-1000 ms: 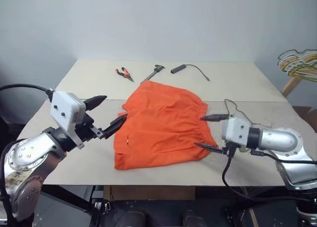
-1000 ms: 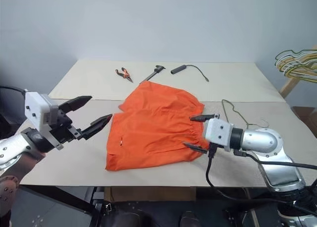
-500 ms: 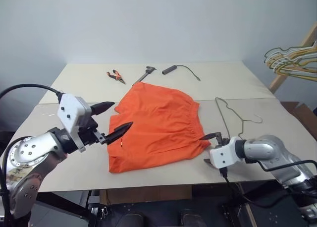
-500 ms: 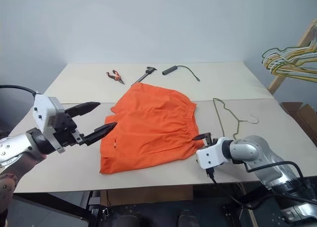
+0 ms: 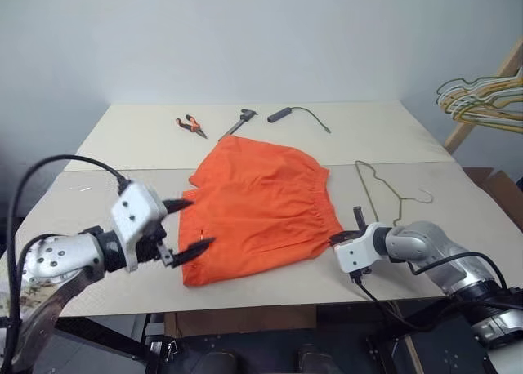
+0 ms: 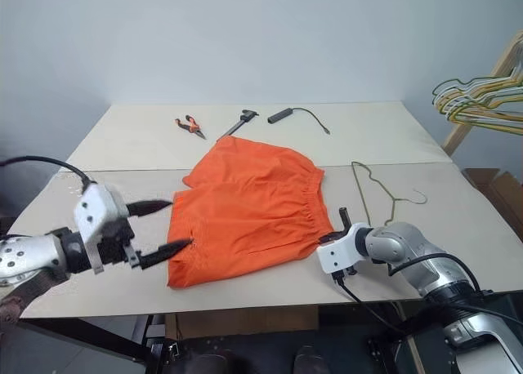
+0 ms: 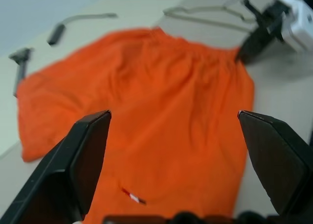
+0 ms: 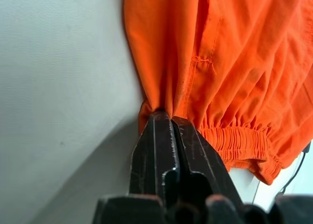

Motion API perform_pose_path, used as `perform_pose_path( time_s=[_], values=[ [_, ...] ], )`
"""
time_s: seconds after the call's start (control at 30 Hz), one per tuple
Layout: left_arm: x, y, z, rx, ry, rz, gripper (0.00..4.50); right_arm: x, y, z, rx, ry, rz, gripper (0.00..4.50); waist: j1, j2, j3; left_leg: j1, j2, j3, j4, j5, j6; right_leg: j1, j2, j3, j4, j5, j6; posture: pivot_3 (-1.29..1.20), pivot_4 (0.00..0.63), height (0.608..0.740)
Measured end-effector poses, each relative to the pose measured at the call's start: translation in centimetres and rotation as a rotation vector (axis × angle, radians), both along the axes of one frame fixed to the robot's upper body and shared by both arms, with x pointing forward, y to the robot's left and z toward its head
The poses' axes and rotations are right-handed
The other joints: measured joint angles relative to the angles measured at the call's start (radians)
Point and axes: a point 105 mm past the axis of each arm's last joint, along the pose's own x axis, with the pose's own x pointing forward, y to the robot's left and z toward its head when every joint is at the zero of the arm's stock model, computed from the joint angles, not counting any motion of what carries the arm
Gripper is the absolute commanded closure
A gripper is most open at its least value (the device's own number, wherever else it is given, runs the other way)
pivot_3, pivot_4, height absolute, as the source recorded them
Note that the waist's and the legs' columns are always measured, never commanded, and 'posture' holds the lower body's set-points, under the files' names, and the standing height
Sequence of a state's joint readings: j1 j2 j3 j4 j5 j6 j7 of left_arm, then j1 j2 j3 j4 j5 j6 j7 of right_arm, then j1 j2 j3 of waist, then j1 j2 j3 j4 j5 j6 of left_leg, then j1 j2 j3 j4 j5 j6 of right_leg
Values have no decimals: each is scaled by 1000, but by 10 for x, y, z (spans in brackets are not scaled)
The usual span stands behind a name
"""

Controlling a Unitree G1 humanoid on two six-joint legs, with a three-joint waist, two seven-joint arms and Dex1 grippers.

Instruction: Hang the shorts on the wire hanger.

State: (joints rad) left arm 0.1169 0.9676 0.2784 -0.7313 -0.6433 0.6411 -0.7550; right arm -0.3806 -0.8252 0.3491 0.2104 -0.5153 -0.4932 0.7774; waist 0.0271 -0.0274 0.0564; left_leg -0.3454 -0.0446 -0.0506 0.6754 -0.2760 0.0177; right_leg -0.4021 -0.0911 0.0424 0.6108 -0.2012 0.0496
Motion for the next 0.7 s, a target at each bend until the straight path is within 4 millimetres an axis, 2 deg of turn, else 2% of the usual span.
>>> perform_pose_path(
  time_s=[0.1, 0.4, 0.5, 0.7],
  values=[
    [-8, 2, -17, 141, 15, -90, 0, -2, 3, 3, 20, 6, 9, 4464, -2, 1, 1, 0, 0, 0, 0, 0, 0, 0, 0, 0, 0, -4, -7, 82, 31, 740],
    [-1, 15, -66, 391, 80, -139, 0, -7, 17, 13, 56, 5, 38, 4464, -12, 1, 1, 0, 2, 0, 0, -1, 1, 0, 1, -1, 0, -2, -1, 58, 30, 740],
    [3, 27, -79, 494, 101, -160, 559, -7, 19, 16, 70, 2, 40, 4500, -15, 2, 1, 0, 2, 0, -1, -1, 2, -1, 1, -1, 0, -2, -1, 49, 29, 740],
    [8, 32, -96, 537, 123, -169, 2457, -8, 22, 19, 93, 2, 35, 4500, -18, 2, 1, 0, 5, 0, 0, -1, 2, -1, 2, -1, 1, -2, -1, 37, 29, 740]
  ],
)
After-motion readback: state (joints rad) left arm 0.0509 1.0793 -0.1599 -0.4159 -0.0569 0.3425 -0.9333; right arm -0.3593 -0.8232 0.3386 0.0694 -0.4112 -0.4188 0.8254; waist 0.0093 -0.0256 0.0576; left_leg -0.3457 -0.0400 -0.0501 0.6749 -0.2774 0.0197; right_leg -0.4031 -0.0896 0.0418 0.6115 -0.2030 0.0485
